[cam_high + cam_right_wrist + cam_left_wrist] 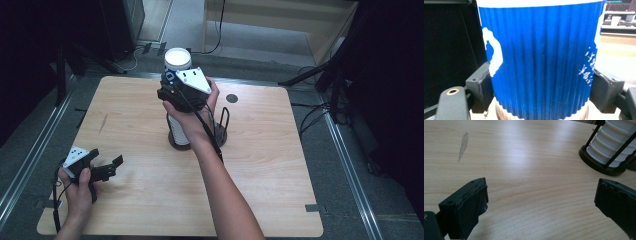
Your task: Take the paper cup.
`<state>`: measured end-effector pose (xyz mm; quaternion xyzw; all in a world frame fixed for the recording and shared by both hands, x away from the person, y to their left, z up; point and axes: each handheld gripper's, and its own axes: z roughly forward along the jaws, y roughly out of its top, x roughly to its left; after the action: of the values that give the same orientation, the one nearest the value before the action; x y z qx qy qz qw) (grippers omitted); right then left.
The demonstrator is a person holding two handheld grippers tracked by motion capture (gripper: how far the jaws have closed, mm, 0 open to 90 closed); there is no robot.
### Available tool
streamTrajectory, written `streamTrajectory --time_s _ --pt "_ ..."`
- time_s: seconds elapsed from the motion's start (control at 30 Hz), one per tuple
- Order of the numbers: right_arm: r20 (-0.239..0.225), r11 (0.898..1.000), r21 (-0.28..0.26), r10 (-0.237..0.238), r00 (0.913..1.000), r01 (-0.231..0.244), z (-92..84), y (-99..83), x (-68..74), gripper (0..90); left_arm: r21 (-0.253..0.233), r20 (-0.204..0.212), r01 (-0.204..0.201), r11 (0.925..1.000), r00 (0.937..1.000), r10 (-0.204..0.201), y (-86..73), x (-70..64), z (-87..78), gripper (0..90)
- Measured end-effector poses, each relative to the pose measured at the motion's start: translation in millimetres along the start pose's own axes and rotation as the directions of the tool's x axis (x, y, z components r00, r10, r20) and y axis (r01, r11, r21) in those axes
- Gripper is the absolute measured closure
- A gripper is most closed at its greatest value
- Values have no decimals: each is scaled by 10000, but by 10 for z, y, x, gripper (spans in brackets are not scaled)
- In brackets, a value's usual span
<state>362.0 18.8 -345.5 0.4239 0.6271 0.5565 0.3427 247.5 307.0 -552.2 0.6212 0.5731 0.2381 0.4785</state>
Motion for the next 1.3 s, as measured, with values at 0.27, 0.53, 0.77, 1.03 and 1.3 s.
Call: streamTrajectory --time_s 0.27,0.53,0.77,1.03,1.3 --pt "-196 9989 -424 -193 9996 185 -41 86 42 189 -3 10 2 10000 10000 -2 1 1 2 0" --pt "-188 9976 -684 -91 9998 78 -64 175 44 189 17 17 -9 10000 10000 9 3 1 3 0" --pt "-127 9940 -1090 -66 9999 51 -118 245 26 190 33 7 -21 10000 10000 21 4 1 5 0" --pt "-77 9862 -1656 -38 10000 24 -208 338 -14 191 5 1 -17 10000 10000 17 5 1 6 0" --pt "-38 9825 -1857 130 9999 -135 -281 405 -116 191 -11 -7 -2 10000 10000 2 6 0 9 0"
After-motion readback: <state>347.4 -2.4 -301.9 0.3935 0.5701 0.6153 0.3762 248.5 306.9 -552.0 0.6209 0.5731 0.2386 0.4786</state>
